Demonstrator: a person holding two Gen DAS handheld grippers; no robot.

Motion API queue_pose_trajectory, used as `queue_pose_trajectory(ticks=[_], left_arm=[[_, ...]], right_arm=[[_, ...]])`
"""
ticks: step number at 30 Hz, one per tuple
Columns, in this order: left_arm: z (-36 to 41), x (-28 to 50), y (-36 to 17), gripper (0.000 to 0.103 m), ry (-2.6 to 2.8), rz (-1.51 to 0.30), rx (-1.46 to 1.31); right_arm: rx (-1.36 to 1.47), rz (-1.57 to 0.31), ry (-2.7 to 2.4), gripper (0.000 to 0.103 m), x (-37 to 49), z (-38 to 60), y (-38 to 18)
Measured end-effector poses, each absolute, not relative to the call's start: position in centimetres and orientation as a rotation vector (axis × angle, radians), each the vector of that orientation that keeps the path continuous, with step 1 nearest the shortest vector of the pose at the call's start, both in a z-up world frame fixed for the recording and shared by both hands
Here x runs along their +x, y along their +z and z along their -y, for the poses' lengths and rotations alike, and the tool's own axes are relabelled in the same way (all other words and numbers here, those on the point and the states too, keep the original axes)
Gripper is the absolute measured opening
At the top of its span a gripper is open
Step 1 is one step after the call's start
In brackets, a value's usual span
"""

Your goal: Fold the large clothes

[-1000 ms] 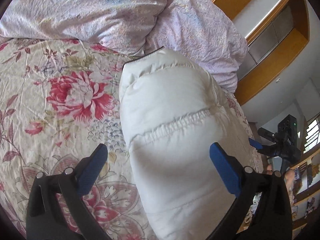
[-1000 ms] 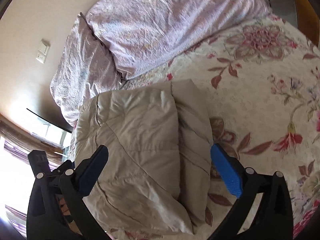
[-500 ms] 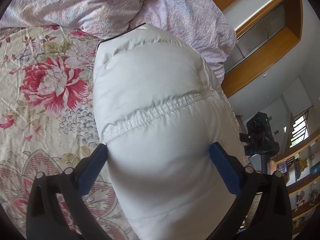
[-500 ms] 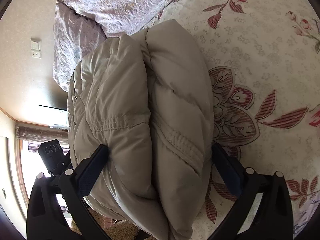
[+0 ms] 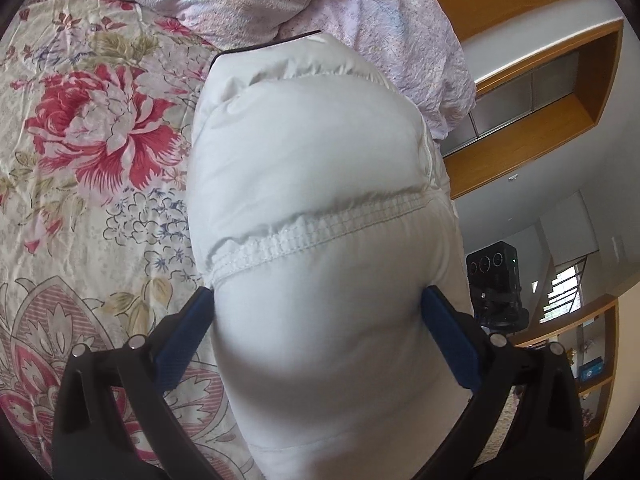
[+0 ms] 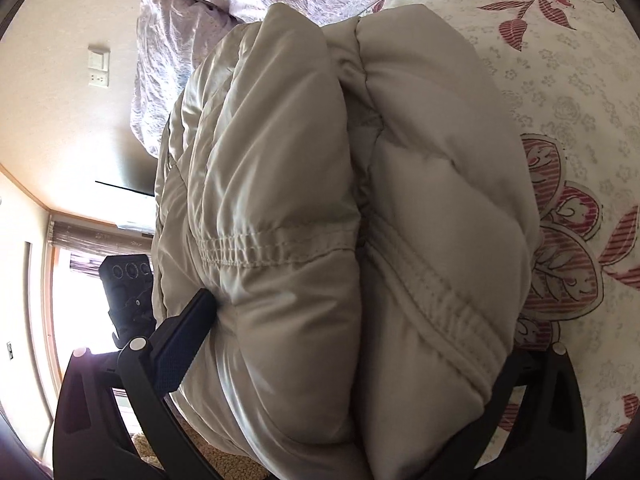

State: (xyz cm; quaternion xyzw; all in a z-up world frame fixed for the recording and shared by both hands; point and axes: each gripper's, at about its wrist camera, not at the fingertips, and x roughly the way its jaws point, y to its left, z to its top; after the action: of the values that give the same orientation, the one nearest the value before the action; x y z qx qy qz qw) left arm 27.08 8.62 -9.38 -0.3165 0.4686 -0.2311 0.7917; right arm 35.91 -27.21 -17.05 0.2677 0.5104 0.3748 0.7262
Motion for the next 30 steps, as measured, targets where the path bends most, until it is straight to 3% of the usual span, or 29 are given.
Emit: queue_pose_trajectory(ticks=[9, 15, 30], left_arm=[[-8.2, 27.1, -10.0, 0.101, -0.517, -0.998, -0.752], [-8.8, 26.9, -8.1, 0.094, -0.543, -0.934, -0.738], [-19.1, 31.6, -5.9, 0.093, -0.325, -0.811, -0.732]], right_arm=[[0.603, -1.101, 0.899, 0.102, 36.1, 27.8, -17.8], [0.621, -1.013, 0.99, 0.099, 35.5, 27.9, -17.2], [0.518, -1.045, 1.039, 0.096, 44.6, 17.2, -13.1]])
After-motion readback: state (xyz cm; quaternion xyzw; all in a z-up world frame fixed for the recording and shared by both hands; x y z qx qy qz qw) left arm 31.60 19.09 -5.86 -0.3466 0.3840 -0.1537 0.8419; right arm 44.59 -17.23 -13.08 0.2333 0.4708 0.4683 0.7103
